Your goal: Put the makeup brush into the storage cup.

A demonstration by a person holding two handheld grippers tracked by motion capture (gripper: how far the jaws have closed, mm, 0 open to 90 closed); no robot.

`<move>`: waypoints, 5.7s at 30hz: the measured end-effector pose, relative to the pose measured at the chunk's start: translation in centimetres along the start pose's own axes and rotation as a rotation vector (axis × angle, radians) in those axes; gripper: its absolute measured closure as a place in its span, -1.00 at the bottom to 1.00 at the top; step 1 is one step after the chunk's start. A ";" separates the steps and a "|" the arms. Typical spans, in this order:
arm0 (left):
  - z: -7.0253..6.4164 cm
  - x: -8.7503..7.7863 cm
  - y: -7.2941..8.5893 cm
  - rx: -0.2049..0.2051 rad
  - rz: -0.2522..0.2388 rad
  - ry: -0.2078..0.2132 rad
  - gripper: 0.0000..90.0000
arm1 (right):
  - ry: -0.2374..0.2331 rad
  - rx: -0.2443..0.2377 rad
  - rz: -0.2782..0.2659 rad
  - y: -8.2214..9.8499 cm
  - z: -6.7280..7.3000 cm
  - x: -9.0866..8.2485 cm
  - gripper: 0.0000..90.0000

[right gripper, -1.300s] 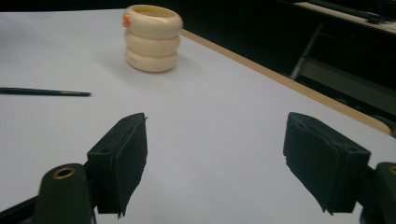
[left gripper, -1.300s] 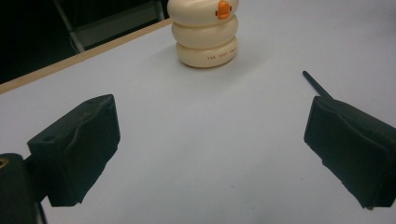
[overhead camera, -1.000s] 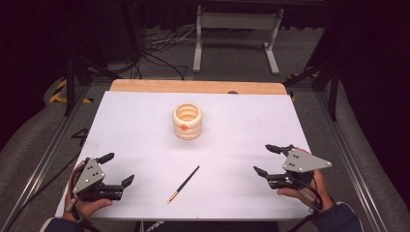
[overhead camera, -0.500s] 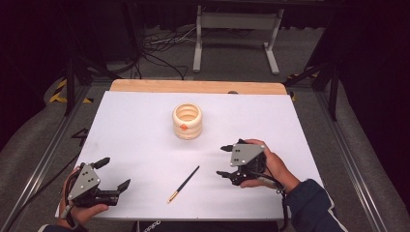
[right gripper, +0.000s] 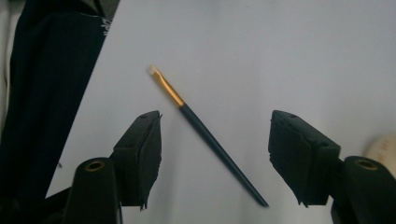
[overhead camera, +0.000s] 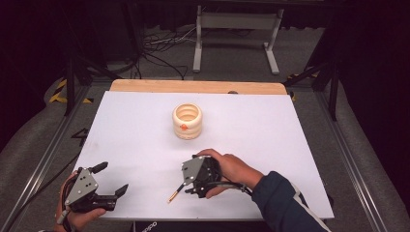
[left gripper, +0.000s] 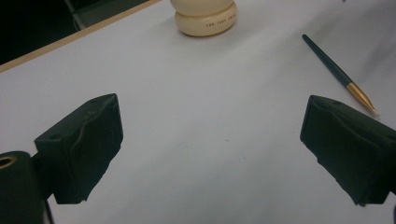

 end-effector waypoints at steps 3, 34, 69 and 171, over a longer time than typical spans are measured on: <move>0.0 -0.2 0.1 -0.004 -0.002 -0.003 -0.85 | -0.019 -0.073 0.084 -0.5 0.7 2.1 -0.05; -0.1 0.2 0.2 -0.016 0.005 0.027 -0.83 | -0.054 -0.086 0.165 -0.8 0.7 4.4 0.88; 0.2 0.2 -0.5 -0.027 -0.025 0.014 -0.81 | 0.219 0.448 -0.605 -1.5 -9.5 -8.9 0.88; 0.3 -1.0 -2.3 -0.036 -0.188 0.009 -0.83 | 0.351 0.738 -0.923 -3.1 -22.2 -5.0 0.88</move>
Point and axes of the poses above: each handheld gripper's, and its own axes: x roughly forward along the jaws, y roughly out of its underside, z roughly to its left, the point moved 9 cm from there along x, roughly forward along the jaws, and after that the axes turned 15 degrees about x, right-handed, at the moved point
